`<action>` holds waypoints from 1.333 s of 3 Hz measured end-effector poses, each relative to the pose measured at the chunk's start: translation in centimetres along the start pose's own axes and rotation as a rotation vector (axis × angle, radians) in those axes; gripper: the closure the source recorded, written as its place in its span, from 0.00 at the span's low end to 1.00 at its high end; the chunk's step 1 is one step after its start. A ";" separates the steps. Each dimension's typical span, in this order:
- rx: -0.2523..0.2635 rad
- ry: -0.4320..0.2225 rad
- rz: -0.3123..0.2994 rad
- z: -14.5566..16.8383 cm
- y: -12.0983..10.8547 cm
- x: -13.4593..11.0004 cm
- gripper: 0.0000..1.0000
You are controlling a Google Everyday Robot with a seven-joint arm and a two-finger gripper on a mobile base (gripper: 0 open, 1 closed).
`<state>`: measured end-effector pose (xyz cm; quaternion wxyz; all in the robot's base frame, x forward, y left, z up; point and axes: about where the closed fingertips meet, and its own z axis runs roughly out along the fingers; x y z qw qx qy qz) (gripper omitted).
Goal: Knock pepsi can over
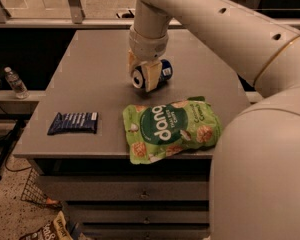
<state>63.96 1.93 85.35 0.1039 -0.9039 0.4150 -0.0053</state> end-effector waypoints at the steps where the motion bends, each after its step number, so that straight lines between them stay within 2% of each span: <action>1: 0.003 -0.001 0.000 0.2 -0.1 0.0 0.82; 4: 0.007 -0.003 -0.003 0.8 -0.5 -0.1 0.12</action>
Offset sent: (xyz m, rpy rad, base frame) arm 0.0009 0.0013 -0.0015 0.0020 -0.0013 0.0004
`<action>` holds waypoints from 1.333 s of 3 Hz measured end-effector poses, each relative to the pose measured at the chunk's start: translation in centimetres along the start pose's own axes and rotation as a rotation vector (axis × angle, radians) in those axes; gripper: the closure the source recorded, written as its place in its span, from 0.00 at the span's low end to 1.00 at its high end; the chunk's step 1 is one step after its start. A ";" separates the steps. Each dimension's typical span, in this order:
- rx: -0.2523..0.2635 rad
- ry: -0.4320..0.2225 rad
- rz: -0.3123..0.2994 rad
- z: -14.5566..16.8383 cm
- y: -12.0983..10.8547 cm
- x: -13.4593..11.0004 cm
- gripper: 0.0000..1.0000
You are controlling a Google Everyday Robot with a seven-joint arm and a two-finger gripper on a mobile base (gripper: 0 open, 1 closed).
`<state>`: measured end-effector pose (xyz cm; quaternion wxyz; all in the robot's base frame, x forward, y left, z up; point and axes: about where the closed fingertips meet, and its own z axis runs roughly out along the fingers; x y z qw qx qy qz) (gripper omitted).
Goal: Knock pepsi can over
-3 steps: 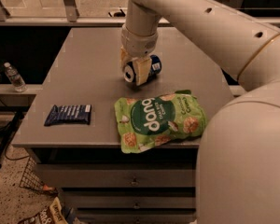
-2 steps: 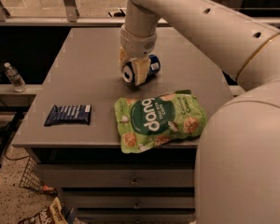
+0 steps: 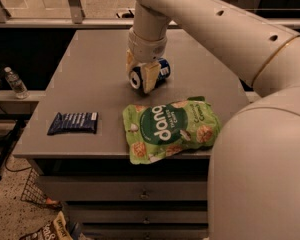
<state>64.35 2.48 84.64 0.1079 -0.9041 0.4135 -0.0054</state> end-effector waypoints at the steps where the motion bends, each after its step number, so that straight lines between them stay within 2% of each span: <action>1: 0.001 -0.001 -0.001 0.2 -0.1 0.0 0.00; 2: 0.031 0.014 0.002 -1.4 -0.5 1.1 0.00; 3: 0.095 0.066 0.056 -5.1 -0.2 4.3 0.00; 4: 0.136 0.106 0.149 -7.7 1.2 7.6 0.00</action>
Offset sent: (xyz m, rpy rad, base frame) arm 0.0250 -0.0267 0.0484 0.0239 -0.0887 -0.0248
